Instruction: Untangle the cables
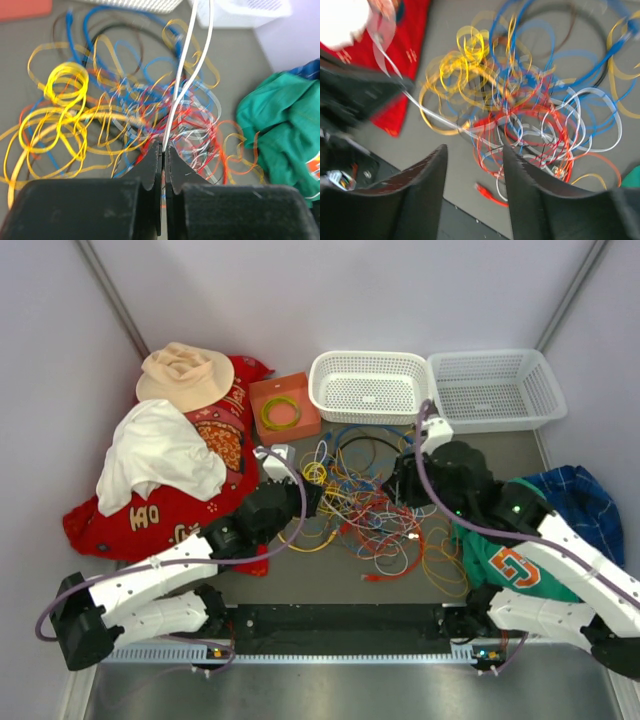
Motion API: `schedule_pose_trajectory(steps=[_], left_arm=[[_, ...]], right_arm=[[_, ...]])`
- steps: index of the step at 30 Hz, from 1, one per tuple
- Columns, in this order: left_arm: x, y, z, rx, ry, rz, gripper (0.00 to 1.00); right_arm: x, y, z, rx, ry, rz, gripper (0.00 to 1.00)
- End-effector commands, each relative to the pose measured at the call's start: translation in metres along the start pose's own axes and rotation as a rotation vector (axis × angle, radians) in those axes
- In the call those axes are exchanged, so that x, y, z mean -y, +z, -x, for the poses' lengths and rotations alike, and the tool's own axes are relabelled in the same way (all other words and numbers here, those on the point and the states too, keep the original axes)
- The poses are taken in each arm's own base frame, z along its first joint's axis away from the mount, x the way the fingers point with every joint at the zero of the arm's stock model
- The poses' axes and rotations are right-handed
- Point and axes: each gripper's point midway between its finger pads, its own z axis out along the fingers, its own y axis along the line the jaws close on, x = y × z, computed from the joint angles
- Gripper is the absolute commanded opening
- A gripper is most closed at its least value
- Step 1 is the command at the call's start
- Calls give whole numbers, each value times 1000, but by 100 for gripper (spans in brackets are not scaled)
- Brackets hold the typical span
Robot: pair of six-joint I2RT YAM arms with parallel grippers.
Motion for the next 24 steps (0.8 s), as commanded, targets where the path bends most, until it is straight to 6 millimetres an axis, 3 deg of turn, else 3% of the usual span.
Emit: schedule_pose_trajectory(steps=[1, 5, 11, 15, 24], left_arm=[[32, -9, 53, 93, 25, -65, 0], [38, -10, 59, 99, 32, -81, 0], [30, -8, 40, 56, 18, -78, 0], [29, -8, 30, 28, 14, -88, 0], [18, -18, 25, 20, 15, -68, 0]], right_arm=[[-15, 28, -27, -68, 15, 83, 51], [-13, 53, -61, -189, 19, 67, 58], [3, 83, -104, -294, 7, -9, 63], [14, 101, -107, -278, 29, -63, 63], [1, 129, -137, -369, 75, 4, 53]])
